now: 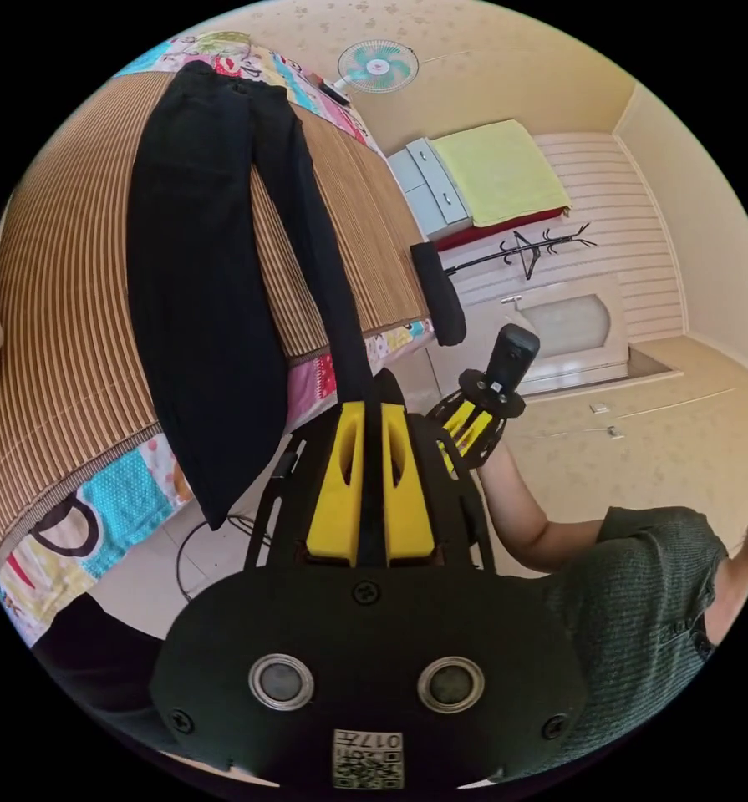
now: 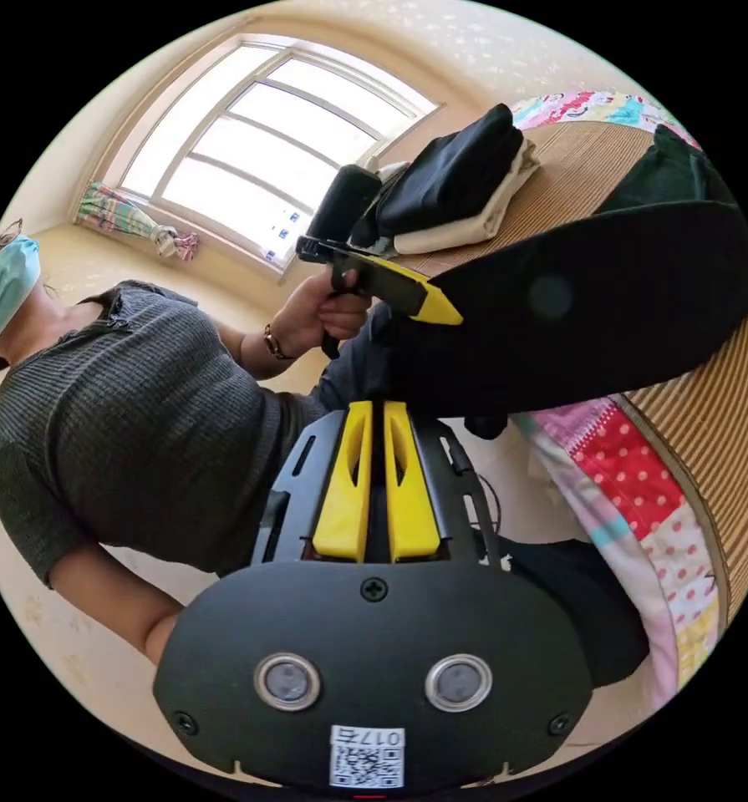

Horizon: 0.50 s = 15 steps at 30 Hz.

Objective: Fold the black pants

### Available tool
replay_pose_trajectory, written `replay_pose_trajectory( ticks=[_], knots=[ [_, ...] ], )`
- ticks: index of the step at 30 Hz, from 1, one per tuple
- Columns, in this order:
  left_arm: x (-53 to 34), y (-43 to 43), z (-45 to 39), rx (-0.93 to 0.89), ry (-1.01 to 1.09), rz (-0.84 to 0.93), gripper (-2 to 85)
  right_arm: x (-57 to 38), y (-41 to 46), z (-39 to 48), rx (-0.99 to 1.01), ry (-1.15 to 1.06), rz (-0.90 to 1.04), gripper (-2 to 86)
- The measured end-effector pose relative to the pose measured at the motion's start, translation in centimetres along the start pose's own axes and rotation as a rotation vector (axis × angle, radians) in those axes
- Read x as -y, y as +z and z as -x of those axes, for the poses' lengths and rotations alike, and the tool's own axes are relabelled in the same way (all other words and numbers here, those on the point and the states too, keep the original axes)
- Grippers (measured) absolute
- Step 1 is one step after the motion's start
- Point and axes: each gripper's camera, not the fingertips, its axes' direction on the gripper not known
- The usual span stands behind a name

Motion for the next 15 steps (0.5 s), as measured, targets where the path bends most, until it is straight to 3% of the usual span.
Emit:
replay_pose_trajectory(
  ticks=[3,7,15],
  knots=[
    [-0.5,-0.2,1.1,-0.023,0.019,-0.008,4.0,1.7,-7.2,-6.1,-0.179,0.179,-0.097,9.7],
    [-0.4,0.6,2.6,-0.037,0.049,0.003,4.1,7.8,-18.1,-19.8,-0.245,0.439,-0.426,15.1],
    [1.0,1.7,6.5,-0.085,0.098,0.056,4.1,22.1,-21.9,-45.0,-0.282,0.760,-0.674,16.6]
  ],
)
